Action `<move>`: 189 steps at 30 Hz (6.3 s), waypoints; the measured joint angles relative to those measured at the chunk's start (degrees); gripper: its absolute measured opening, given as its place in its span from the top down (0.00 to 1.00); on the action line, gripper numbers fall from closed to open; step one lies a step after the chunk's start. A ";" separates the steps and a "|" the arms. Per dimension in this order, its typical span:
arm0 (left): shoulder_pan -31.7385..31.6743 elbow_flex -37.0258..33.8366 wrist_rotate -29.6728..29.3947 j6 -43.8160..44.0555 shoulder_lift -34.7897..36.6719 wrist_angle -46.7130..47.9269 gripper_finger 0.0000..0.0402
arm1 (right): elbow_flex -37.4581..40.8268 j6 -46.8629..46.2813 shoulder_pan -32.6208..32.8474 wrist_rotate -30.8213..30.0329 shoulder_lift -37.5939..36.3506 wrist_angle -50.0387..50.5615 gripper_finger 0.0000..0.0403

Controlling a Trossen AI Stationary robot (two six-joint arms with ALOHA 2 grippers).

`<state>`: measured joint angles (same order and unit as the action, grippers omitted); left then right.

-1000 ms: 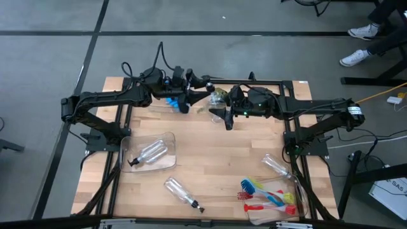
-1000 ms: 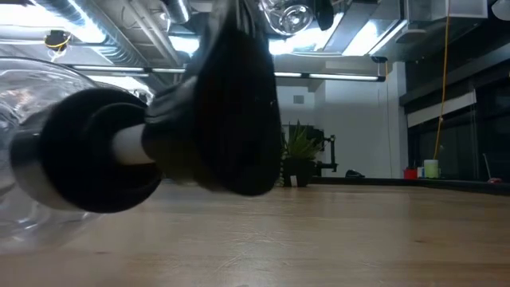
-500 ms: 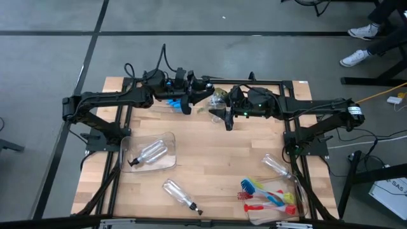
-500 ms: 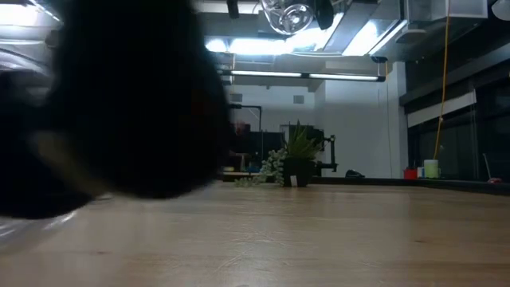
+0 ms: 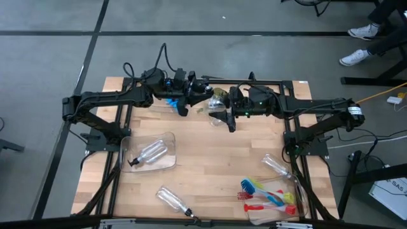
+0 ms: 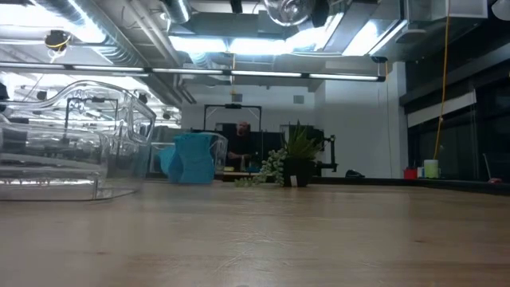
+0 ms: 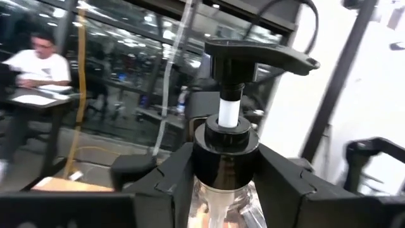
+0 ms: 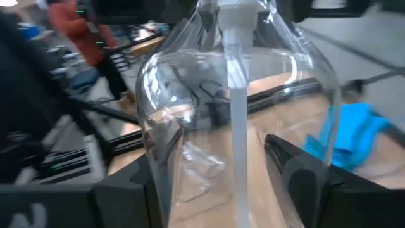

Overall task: Pick & Place Kitchen Sink Supplies
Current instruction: Put the transparent soap dispenser into the middle transparent bin

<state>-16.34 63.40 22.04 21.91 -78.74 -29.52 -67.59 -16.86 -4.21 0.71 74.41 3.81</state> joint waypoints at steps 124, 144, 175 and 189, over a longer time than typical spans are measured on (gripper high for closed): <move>-2.45 -0.02 -8.68 -3.19 1.86 -0.67 0.34 | 0.00 15.98 -4.28 -5.10 -0.26 -0.96 0.46; -0.17 -0.02 -14.53 -4.15 0.46 -1.85 0.34 | 0.00 16.09 -4.68 -5.18 0.66 -1.38 0.46; -3.29 0.10 2.88 -2.94 0.07 -2.32 0.64 | 0.02 4.52 -9.95 19.77 0.72 -2.73 0.46; -4.08 0.07 12.45 -0.10 -0.02 -5.70 0.61 | 0.13 -5.27 -12.79 38.02 0.93 -7.32 0.46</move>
<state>-20.42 63.47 34.49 21.81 -78.76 -35.22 -67.46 -22.13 -16.99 38.73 75.35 -3.51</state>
